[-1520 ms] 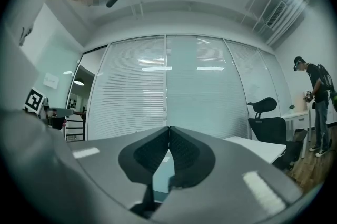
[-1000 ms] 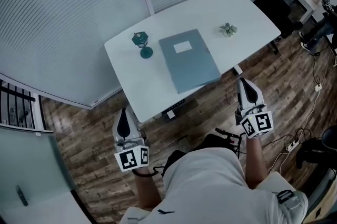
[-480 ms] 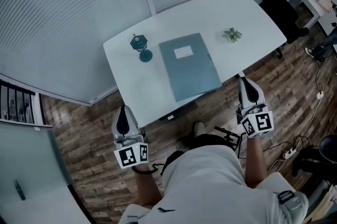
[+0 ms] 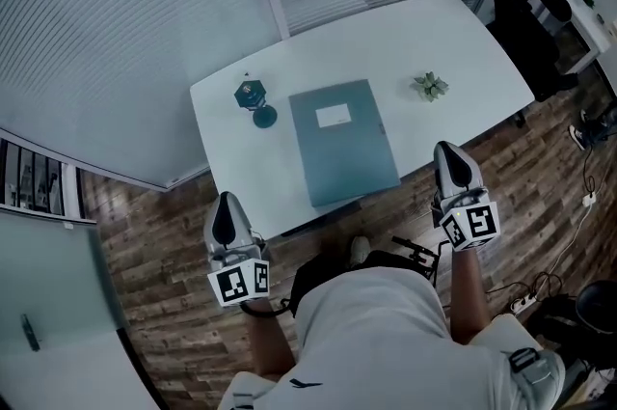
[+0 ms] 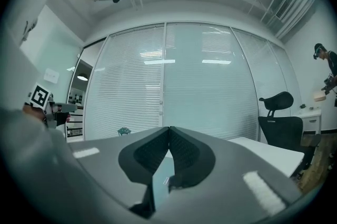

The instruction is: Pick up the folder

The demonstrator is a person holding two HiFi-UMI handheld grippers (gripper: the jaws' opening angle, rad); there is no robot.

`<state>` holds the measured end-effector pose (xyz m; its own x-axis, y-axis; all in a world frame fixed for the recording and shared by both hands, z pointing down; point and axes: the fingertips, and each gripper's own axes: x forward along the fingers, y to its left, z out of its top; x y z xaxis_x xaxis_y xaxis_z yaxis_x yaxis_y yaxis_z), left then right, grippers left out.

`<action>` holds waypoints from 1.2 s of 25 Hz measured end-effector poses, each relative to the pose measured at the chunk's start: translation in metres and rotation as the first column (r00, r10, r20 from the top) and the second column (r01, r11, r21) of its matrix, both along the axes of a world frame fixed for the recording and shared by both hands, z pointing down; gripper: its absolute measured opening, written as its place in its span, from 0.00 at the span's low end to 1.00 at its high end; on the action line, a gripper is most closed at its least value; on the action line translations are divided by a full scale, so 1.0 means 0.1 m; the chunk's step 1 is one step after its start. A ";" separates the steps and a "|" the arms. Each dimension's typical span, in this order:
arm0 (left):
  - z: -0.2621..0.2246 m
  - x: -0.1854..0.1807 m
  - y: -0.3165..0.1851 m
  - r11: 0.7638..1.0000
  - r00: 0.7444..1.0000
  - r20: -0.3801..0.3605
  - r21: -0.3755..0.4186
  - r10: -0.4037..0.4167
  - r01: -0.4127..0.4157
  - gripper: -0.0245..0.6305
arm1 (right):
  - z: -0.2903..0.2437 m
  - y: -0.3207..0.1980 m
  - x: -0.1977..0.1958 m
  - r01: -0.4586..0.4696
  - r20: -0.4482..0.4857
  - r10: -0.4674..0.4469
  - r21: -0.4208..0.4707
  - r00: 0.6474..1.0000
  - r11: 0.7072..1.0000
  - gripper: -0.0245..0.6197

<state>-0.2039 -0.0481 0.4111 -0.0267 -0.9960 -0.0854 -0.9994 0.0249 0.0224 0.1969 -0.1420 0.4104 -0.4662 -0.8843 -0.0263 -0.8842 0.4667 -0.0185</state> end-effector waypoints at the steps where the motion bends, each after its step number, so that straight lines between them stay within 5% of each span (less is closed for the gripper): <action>1: 0.01 0.00 -0.02 1.000 1.000 0.001 -0.006 -0.003 0.003 0.05 | 0.01 -0.03 0.00 0.003 0.000 -0.003 -0.004 1.000 1.000 0.04; 14: 0.19 -0.14 -0.56 0.997 0.998 -0.005 -0.052 0.056 -0.056 0.05 | 0.18 -0.37 -0.12 -0.038 0.010 0.038 -0.033 0.999 0.999 0.04; 17: 0.38 -0.04 -0.78 0.985 0.992 -0.049 -0.126 0.115 -0.121 0.05 | 0.19 -0.44 -0.14 -0.041 0.008 0.042 -0.035 0.999 0.999 0.04; 20: 0.78 0.33 -1.07 0.912 0.951 -0.148 -0.277 0.272 -0.304 0.11 | 0.22 -0.49 -0.14 -0.046 0.011 0.047 -0.041 0.999 0.998 0.04; 22: 1.12 0.67 -1.22 0.807 0.892 -0.234 -0.382 0.386 -0.449 0.51 | 0.24 -0.53 -0.16 -0.046 0.013 0.047 -0.046 0.999 0.998 0.04; 23: 1.29 0.82 -1.27 0.753 0.866 -0.265 -0.429 0.423 -0.499 0.62 | 0.25 -0.54 -0.18 -0.044 0.012 0.045 -0.048 0.999 0.998 0.04; 25: 1.57 1.03 -1.35 0.678 0.842 -0.303 -0.499 0.447 -0.540 0.70 | 0.27 -0.57 -0.24 -0.035 0.011 0.036 -0.055 0.999 0.998 0.04; 30: 2.16 1.17 -1.64 0.595 0.861 -0.405 -0.624 0.309 -0.507 0.70 | 0.32 -0.63 -0.35 -0.018 0.021 0.020 -0.075 1.000 0.997 0.04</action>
